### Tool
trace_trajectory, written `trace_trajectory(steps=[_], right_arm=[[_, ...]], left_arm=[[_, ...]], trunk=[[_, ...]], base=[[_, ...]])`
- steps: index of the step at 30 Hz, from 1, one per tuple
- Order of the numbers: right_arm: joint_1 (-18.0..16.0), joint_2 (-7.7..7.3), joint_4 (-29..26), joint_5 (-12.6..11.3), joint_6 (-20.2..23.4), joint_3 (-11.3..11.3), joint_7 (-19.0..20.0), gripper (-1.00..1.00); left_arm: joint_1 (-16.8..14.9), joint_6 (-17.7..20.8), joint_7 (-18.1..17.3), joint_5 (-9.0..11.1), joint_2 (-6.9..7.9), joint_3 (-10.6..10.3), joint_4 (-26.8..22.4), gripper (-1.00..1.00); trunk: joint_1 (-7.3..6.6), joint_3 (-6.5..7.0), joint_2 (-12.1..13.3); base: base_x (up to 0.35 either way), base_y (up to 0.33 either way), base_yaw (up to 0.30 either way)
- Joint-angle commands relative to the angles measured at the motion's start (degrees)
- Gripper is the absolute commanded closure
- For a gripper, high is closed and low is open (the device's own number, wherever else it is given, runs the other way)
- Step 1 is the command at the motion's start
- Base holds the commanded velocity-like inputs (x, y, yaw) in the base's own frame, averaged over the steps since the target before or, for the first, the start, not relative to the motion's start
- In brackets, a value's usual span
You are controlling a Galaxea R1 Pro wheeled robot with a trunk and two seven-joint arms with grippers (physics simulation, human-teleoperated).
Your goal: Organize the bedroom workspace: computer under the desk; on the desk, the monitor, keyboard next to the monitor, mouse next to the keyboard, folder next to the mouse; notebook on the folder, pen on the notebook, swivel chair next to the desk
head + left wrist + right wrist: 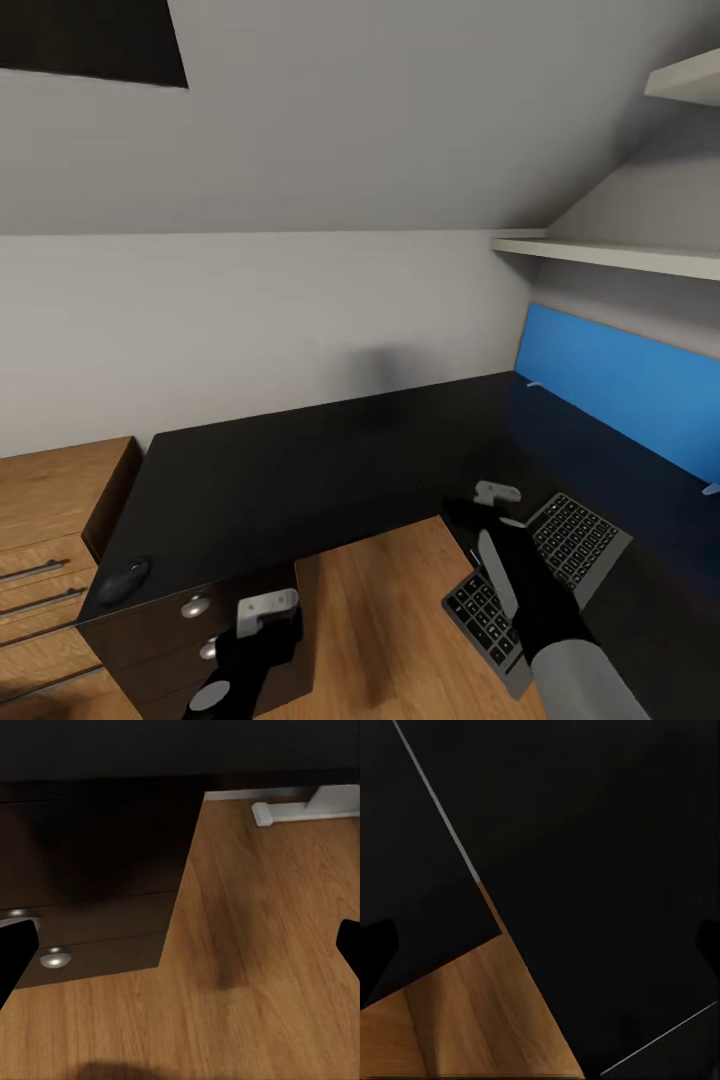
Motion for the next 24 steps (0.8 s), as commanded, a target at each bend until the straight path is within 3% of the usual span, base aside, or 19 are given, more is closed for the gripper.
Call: trace_trajectory(steps=[1,12,17,19,24], right_arm=[[0.74,0.06,-1.2,-0.65,0.57,-0.02,-0.4,-1.0],[2.03,0.18,-2.53,-0.97,1.05,0.33,-0.39,-1.0],[2.14,1.29,-3.67,-2.15,1.46,0.36,-0.36,-1.0],[2.23,2.16,-4.23,-2.45,1.97,0.27,-0.36,-1.0],[2.24,2.27,-4.14,-2.49,1.78,0.27,-0.36,-1.0]], left_arm=[[-0.02,0.06,0.44,0.48,0.04,-0.23,-0.1,-1.0],[-0.02,0.01,0.44,0.53,0.07,-0.42,-0.06,-1.0],[-0.02,0.01,0.44,0.54,0.07,-0.42,-0.08,-1.0],[-0.02,0.01,0.44,0.55,0.07,-0.42,-0.06,-1.0],[-0.02,0.03,0.44,0.55,0.07,-0.42,-0.05,-1.0]], trunk=[[0.0,-0.05,-0.03],[0.0,-0.05,-0.03],[0.0,-0.05,-0.03],[0.0,-0.05,-0.03],[0.0,-0.05,-0.03]], base=[[0.0,0.0,0.0],[0.0,0.0,0.0],[-0.021,0.006,0.0],[-0.171,0.144,0.0],[-0.25,0.221,0.0]])
